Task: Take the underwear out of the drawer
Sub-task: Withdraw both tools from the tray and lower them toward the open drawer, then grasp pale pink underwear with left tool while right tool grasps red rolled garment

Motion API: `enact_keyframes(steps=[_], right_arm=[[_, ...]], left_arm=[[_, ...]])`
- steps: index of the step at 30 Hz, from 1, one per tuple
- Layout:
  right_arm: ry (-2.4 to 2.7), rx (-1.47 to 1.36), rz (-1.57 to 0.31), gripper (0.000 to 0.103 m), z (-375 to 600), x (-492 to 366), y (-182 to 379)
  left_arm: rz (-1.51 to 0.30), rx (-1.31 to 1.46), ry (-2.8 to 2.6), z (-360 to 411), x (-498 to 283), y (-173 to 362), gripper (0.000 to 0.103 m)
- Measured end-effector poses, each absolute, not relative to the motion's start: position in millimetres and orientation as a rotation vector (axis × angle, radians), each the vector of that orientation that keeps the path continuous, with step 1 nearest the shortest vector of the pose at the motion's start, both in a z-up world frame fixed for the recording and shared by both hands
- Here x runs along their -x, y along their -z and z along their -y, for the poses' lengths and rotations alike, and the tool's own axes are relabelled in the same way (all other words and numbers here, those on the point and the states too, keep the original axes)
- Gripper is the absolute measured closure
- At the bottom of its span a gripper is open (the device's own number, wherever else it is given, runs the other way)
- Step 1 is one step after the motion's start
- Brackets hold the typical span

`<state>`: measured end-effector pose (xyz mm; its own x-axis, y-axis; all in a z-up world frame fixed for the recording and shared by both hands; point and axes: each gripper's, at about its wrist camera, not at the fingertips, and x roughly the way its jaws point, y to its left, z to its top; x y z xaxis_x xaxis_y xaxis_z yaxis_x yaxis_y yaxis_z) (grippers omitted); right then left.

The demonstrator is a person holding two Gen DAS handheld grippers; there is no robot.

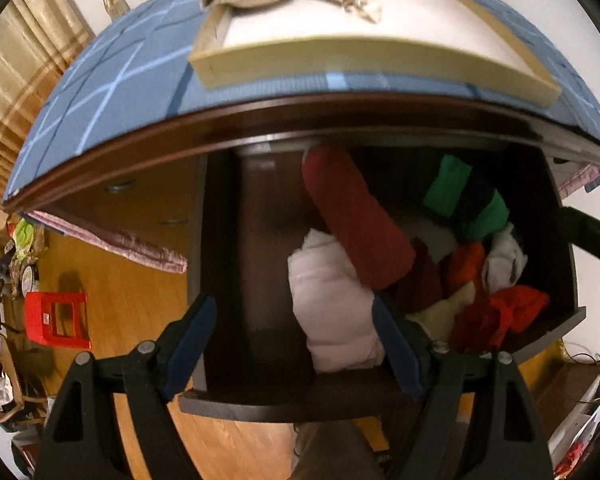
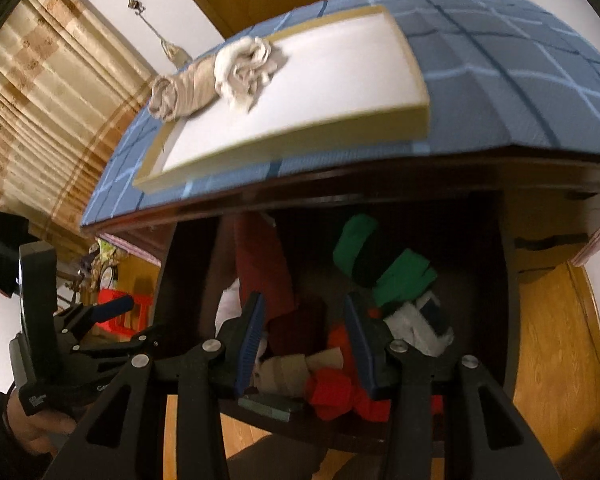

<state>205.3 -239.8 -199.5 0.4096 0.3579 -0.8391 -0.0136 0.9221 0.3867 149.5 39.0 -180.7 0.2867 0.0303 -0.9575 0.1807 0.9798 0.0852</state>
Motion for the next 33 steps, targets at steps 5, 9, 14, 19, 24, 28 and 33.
enact_keyframes(steps=[5, 9, 14, 19, 24, 28, 33], right_arm=[[-0.254, -0.334, -1.177, 0.059, 236, -202, 216], [-0.254, -0.343, -1.195, 0.059, 236, -201, 222], [-0.259, -0.333, -1.210, 0.059, 232, -207, 228], [-0.257, -0.343, -1.240, 0.059, 228, -209, 238], [-0.255, -0.352, -1.260, 0.059, 225, -213, 245], [-0.269, -0.348, -1.272, 0.059, 217, -221, 250], [-0.296, -0.329, -1.301, 0.059, 201, -235, 258]], left_arm=[[-1.345, -0.178, 0.084, -41, -149, 198, 0.022], [-1.411, -0.157, 0.071, -43, -153, 214, 0.022], [-1.449, -0.151, 0.072, -40, -159, 228, 0.022], [-1.507, -0.103, 0.069, -40, -167, 244, 0.022], [-1.540, -0.082, 0.077, -38, -171, 255, 0.022], [-1.565, -0.071, 0.071, -37, -177, 265, 0.022], [-1.637, -0.024, 0.060, -39, -186, 286, 0.022]])
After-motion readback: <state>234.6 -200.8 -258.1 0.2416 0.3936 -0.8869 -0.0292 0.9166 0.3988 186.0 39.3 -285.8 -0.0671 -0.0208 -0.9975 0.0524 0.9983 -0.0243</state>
